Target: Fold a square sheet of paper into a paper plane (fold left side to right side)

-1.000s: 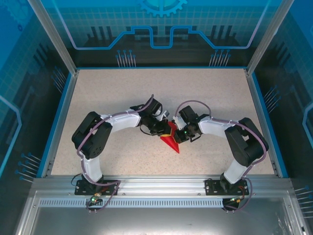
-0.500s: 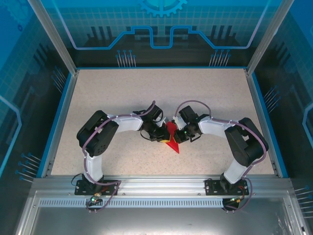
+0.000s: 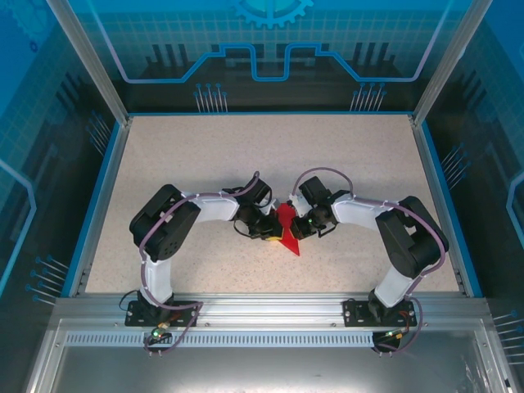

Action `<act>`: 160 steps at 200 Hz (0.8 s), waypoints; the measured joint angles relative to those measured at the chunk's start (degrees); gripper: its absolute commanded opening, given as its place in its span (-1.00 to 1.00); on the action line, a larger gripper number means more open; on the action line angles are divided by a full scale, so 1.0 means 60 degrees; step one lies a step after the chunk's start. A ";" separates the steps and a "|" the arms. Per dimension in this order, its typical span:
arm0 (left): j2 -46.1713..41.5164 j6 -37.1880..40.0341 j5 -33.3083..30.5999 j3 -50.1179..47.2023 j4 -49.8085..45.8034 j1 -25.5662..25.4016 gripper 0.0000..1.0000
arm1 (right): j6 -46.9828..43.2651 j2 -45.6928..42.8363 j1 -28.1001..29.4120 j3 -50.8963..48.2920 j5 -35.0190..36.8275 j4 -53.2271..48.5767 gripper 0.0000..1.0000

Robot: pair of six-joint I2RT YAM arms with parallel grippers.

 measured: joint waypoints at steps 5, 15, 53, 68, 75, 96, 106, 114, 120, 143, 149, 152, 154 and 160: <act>0.0000 0.0000 0.0000 0.0000 0.0000 0.0000 -0.86 | 0.0004 0.0004 -0.0004 0.0051 0.0000 -0.0073 -0.85; 0.0007 0.0000 0.0000 0.0000 0.0011 0.0000 -0.86 | -0.0025 0.0004 -0.0004 0.0178 -0.0004 -0.0248 -0.75; 0.0011 0.0000 0.0029 -0.0091 0.0157 0.0004 -0.88 | -0.0011 -0.0226 -0.0302 0.0736 0.0007 -0.0787 -0.44; 0.0000 -0.0004 0.0047 -0.0149 0.0251 0.0015 -0.88 | -0.0033 -0.0514 -0.0404 0.0860 0.0022 -0.1002 -0.42; -0.0011 -0.0004 0.0047 -0.0178 0.0299 0.0015 -0.87 | -0.0033 -0.0659 -0.0426 0.0885 -0.0022 -0.1107 -0.43; -0.0018 -0.0004 0.0073 -0.0197 0.0335 0.0018 -0.88 | -0.0004 -0.1053 -0.0423 0.0885 -0.0466 -0.1443 -0.50; -0.0018 -0.0004 0.0073 -0.0197 0.0339 0.0018 -0.87 | 0.0047 -0.1162 -0.0415 0.0816 -0.0871 -0.1497 -0.55; -0.0015 -0.0004 0.0073 -0.0197 0.0339 0.0018 -0.88 | 0.0146 -0.1217 -0.0401 0.0692 -0.1249 -0.1497 -0.56; -0.0018 -0.0004 0.0073 -0.0197 0.0339 0.0018 -0.88 | 0.0211 -0.1224 -0.0375 0.0576 -0.1523 -0.1494 -0.58; -0.0018 -0.0004 0.0073 -0.0197 0.0339 0.0018 -0.88 | 0.0521 -0.1122 -0.0226 0.0033 -0.2364 -0.1472 -0.59; -0.0018 -0.0004 0.0073 -0.0197 0.0339 0.0018 -0.88 | 0.0590 -0.1031 -0.0175 -0.0084 -0.2528 -0.1472 -0.60; -0.0018 -0.0004 0.0073 -0.0197 0.0339 0.0018 -0.88 | 0.0634 -0.0969 -0.0157 -0.0135 -0.2583 -0.1468 -0.60; -0.0018 -0.0004 0.0073 -0.0197 0.0339 0.0018 -0.88 | 0.0656 -0.0914 -0.0135 -0.0160 -0.2630 -0.1472 -0.60; -0.0018 -0.0004 0.0073 -0.0197 0.0339 0.0022 -0.88 | 0.0692 -0.0769 -0.0113 -0.0215 -0.2728 -0.1472 -0.60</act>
